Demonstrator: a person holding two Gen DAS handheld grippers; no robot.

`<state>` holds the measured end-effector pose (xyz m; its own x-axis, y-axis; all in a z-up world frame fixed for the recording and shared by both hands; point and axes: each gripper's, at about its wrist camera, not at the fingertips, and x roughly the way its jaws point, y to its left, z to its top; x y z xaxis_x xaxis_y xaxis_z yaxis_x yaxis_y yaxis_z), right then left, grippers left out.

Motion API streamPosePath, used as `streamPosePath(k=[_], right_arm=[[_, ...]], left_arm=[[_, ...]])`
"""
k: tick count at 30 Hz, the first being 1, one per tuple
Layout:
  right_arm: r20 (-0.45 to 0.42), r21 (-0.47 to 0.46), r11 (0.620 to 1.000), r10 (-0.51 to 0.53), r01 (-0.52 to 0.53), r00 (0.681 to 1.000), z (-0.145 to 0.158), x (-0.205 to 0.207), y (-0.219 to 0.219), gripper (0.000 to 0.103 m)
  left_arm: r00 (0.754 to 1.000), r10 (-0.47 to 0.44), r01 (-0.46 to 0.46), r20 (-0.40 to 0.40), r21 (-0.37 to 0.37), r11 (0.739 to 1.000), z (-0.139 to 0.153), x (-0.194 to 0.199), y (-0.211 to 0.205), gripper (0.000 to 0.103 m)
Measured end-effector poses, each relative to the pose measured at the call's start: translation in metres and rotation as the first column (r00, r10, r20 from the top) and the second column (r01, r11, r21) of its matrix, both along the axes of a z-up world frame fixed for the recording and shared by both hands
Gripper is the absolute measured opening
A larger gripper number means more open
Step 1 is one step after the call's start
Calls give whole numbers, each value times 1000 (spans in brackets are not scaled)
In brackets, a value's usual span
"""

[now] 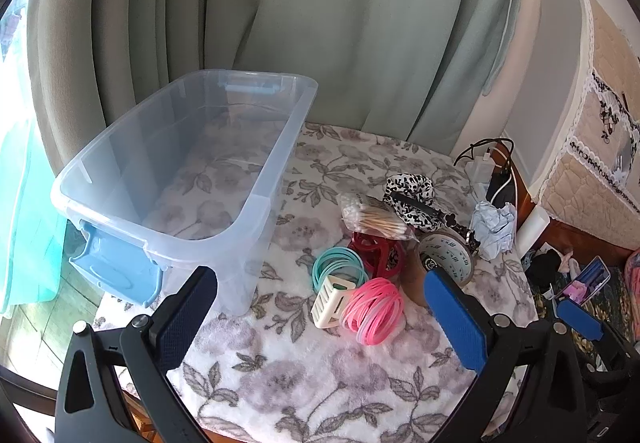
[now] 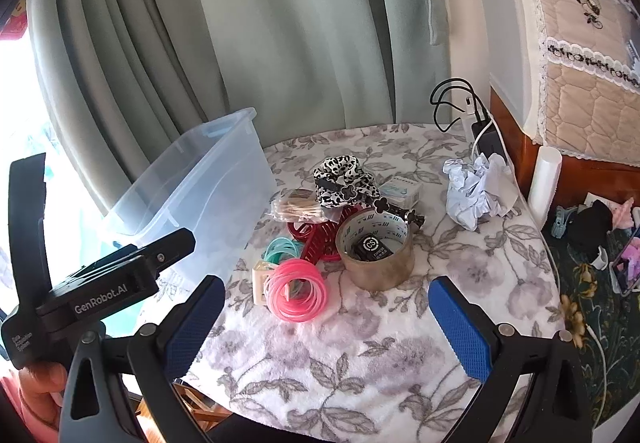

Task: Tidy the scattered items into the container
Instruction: 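Move both tools toward the scattered items on the table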

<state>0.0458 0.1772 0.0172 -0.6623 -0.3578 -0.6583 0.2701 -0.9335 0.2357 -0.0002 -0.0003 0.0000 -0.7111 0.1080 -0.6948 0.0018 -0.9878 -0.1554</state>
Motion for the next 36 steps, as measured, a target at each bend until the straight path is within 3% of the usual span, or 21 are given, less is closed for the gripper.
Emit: streamPosePath(k=[9,14,20,24,28,36], right_arm=[[-9,-48,999,21,-21,1000,-2,2,-5,103],[-6,-24,999,24,-24,1000,0,1,-8,103],[-17,-82,996,31,-33,999,2,1,-3,103],[-51,-74,997,7,-11,999,2,4,-2,103],[-94,-54,998,-15,10,995,6,6,0,103],[-46,-62,998,17,-20,999,3,4,0,103]], left_arm=[[1000,-8,8,-14,-12,1000,-1,2,-1,103],[999,-1,1,-34,2,1000,-1,3,-3,103],[998,-2,1,-66,-16,1000,4,5,-2,103],[994,-1,-6,-107,-72,997,10,9,3,103],[993,-6,0,-119,-47,999,12,10,1,103],[991,-26,21,-128,-42,999,15,12,5,103]])
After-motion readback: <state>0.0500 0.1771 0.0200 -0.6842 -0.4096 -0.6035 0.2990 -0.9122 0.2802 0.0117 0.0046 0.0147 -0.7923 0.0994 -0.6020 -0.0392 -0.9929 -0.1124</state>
